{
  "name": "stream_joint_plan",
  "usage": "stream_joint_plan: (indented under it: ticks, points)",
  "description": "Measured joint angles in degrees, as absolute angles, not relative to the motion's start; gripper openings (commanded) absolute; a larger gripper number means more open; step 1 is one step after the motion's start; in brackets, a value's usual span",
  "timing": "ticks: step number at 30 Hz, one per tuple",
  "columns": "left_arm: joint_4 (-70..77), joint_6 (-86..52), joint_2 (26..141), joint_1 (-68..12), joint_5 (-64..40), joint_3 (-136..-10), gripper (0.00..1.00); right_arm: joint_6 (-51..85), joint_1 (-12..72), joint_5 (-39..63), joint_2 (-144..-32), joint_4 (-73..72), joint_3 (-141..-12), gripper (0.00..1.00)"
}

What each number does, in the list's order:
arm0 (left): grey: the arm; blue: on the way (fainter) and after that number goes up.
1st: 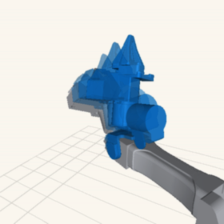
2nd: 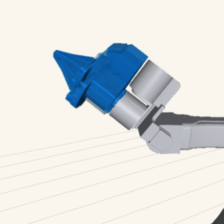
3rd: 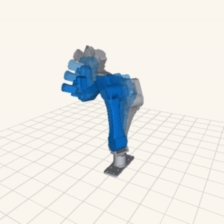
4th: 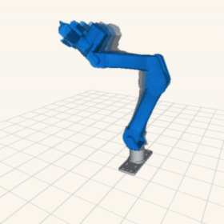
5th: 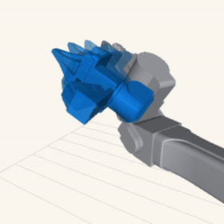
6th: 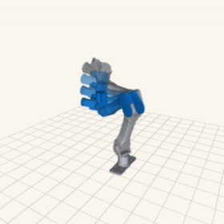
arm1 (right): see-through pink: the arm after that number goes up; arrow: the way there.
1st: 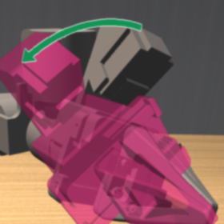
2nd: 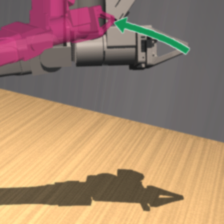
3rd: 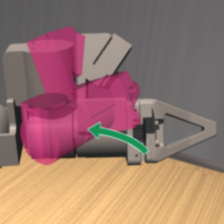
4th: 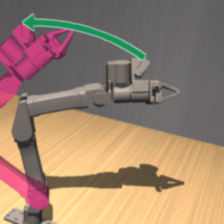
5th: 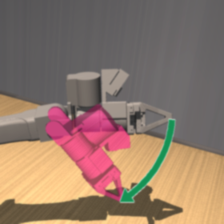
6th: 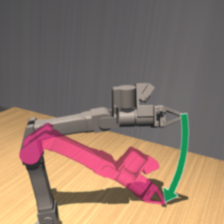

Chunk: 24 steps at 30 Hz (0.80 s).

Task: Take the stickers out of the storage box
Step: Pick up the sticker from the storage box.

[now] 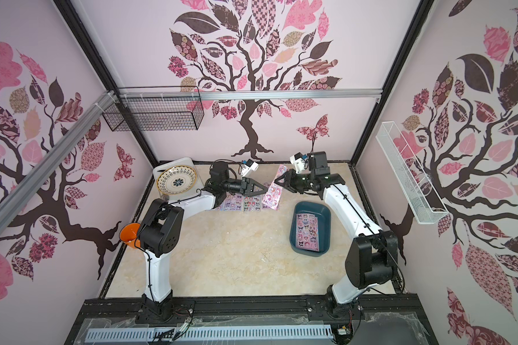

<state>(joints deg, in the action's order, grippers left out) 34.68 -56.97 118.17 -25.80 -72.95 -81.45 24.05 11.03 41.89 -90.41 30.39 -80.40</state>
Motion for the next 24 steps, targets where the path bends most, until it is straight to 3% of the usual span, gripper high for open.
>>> stream_joint_plan:
  ticks: [15,24]
  points:
    - [37.9,-60.4,119.6,-27.2,-74.9,-83.1,0.30,24.9,12.6,42.0,-91.4,29.2,-80.4,0.28]
    - [38.1,-60.9,119.8,-27.4,-75.1,-83.2,0.07,25.2,12.8,41.4,-91.4,28.5,-80.3,0.31]
